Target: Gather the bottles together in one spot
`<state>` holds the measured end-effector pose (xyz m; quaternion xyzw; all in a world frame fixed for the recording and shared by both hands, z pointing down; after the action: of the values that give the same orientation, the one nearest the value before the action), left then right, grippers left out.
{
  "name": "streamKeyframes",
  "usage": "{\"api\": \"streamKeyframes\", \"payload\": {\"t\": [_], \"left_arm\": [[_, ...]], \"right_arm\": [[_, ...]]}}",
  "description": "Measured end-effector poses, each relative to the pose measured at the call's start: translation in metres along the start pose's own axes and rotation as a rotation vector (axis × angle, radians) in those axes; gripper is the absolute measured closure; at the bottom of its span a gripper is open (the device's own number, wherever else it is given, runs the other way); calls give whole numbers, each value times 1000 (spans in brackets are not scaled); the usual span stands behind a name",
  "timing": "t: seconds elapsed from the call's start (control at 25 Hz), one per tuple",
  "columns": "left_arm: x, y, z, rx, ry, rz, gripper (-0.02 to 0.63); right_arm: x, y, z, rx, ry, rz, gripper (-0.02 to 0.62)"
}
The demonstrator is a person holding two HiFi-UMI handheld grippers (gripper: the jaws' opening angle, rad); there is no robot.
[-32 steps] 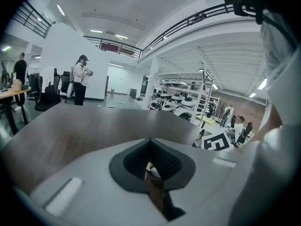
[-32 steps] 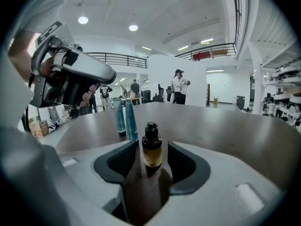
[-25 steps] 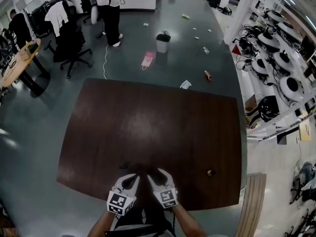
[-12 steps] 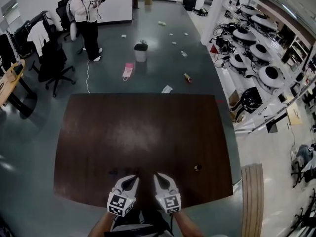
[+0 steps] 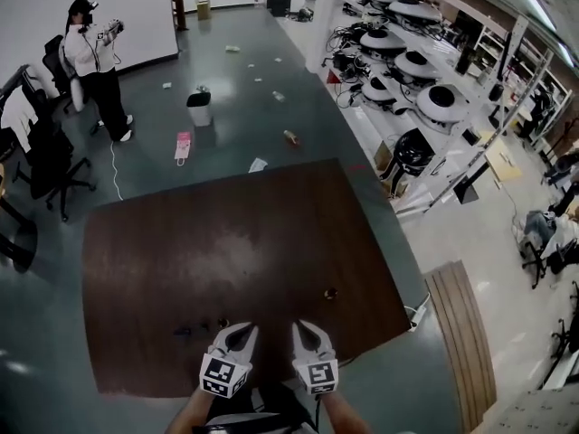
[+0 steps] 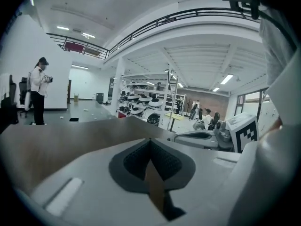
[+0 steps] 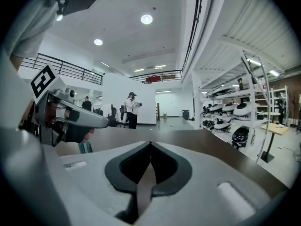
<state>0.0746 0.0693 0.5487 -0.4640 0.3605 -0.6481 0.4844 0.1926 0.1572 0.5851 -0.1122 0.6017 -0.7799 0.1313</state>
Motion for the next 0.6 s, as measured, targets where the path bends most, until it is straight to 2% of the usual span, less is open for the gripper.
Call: {"api": "streamKeyframes", "payload": {"t": [0.28,0.6], "left_arm": [[-17,-12,27,57,-97,7,606],[-20,-34,45,120,-144,-10,606]], "right_arm": [[-37,-28,-19,55,-144,41,594],[-47,-57,-19,118,-193,74,594]]}}
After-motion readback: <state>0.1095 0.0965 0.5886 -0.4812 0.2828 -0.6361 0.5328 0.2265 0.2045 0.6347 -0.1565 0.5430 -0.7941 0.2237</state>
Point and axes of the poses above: the fingertips, and each gripper's own axes: z forward along the fingers, x to its left, y out of its top, the point moved 5 cm from there along -z, backward along the fingers, and after that the axes turned 11 degrees about -y, right-handed, at the moved point
